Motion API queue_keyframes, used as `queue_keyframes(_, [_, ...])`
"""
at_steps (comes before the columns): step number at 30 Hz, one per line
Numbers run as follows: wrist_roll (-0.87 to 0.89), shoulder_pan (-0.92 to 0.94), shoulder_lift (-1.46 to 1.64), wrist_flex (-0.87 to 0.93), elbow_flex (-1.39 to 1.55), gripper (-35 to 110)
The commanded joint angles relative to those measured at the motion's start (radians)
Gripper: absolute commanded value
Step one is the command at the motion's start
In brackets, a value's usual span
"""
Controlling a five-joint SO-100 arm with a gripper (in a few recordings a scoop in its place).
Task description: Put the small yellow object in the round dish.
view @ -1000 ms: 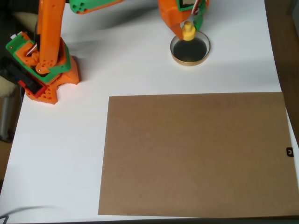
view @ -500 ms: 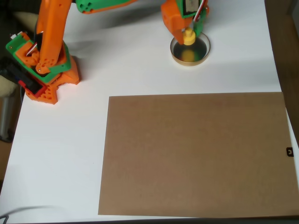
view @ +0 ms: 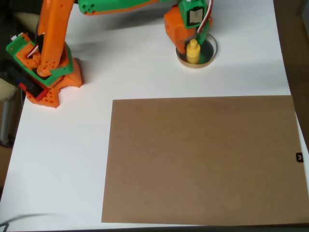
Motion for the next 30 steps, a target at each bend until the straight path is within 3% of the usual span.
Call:
queue_keyframes(1, [-0.017, 0.009, 0.123, 0.002, 0.0, 23])
queue_keyframes(6, [-0.026, 0.029, 0.152, 0.028, -0.044, 26])
queue_keyframes(19, [-0.156, 0.049, 0.215, 0.301, -0.241, 26])
queue_keyframes(30, [-0.255, 0.178, 0.588, 0.225, 0.183, 26])
